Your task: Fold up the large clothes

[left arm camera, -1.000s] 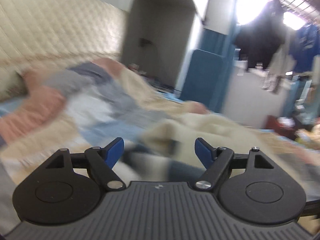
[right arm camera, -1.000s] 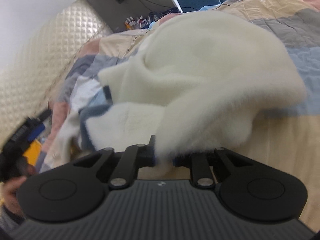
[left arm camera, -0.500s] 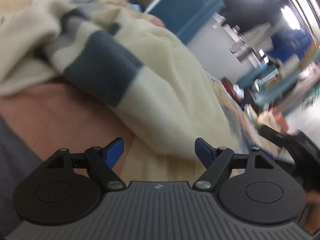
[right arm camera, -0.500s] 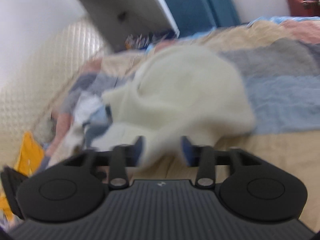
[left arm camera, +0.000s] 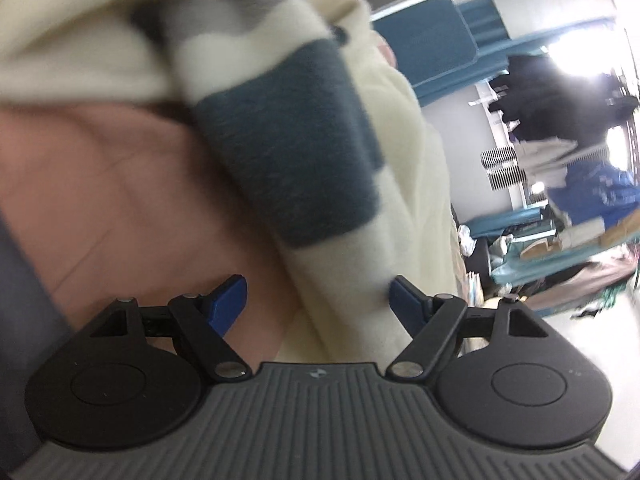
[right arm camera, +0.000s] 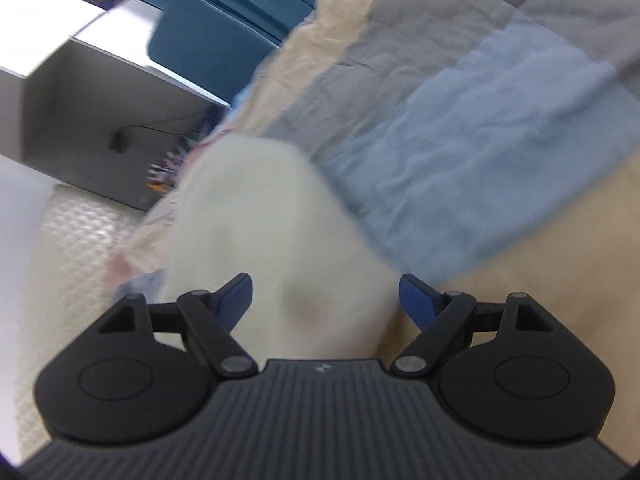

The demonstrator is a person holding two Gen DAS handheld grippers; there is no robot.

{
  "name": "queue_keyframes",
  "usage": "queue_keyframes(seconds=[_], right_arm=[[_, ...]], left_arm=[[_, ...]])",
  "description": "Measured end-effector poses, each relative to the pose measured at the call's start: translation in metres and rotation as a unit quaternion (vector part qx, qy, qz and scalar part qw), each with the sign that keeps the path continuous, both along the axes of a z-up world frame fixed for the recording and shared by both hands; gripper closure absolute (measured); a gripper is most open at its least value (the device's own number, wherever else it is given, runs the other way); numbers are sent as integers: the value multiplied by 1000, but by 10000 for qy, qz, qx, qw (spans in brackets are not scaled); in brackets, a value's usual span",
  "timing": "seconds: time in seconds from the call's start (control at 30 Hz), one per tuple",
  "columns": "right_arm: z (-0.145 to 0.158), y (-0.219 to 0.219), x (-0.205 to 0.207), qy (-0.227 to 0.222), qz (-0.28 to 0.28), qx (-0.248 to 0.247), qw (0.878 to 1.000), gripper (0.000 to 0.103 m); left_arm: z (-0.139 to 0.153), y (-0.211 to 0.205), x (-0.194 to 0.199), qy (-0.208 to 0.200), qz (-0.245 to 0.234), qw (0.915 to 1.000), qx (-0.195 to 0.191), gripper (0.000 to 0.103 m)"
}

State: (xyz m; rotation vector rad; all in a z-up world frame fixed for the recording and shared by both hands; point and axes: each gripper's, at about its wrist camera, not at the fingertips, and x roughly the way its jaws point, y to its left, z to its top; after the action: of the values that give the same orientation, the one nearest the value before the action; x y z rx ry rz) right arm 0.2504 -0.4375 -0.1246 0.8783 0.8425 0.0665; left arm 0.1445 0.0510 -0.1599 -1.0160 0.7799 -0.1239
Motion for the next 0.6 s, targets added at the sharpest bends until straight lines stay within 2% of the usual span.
queue_keyframes(seconds=[0.07, 0.13, 0.23, 0.27, 0.33, 0.37, 0.43, 0.47, 0.5, 0.6], right_arm=[[-4, 4, 15, -92, 303, -302, 9990, 21], [-7, 5, 20, -273, 558, -231, 9978, 21], [-9, 13, 26, -394, 750, -261, 9961, 33], [-8, 15, 28, -424, 755, -376, 9955, 38], [-5, 17, 29, -520, 854, -540, 9935, 45], [-5, 18, 29, -529, 885, -612, 9928, 52], [-4, 19, 26, -521, 960, -720, 9914, 59], [-3, 21, 25, -533, 946, -792, 9909, 66], [0, 20, 22, -544, 919, -808, 9910, 68], [10, 21, 17, -719, 889, -732, 9907, 74]], left_arm=[[3, 1, 5, -99, -34, 9999, 54, 22], [6, 0, 9, -204, -26, 9998, 86, 26], [9, -4, 19, -337, -149, 9992, 127, 35], [8, -4, 25, -278, -270, 9991, 154, 39], [1, -10, 38, 12, -462, 9984, 333, 54], [-1, -10, 41, 99, -487, 9981, 356, 64], [-2, -5, 43, 125, -482, 9985, 226, 73], [1, -3, 43, 102, -478, 9986, 199, 82], [4, 2, 42, 51, -452, 9987, 208, 90], [17, 19, 35, -46, -189, 9992, 339, 94]])
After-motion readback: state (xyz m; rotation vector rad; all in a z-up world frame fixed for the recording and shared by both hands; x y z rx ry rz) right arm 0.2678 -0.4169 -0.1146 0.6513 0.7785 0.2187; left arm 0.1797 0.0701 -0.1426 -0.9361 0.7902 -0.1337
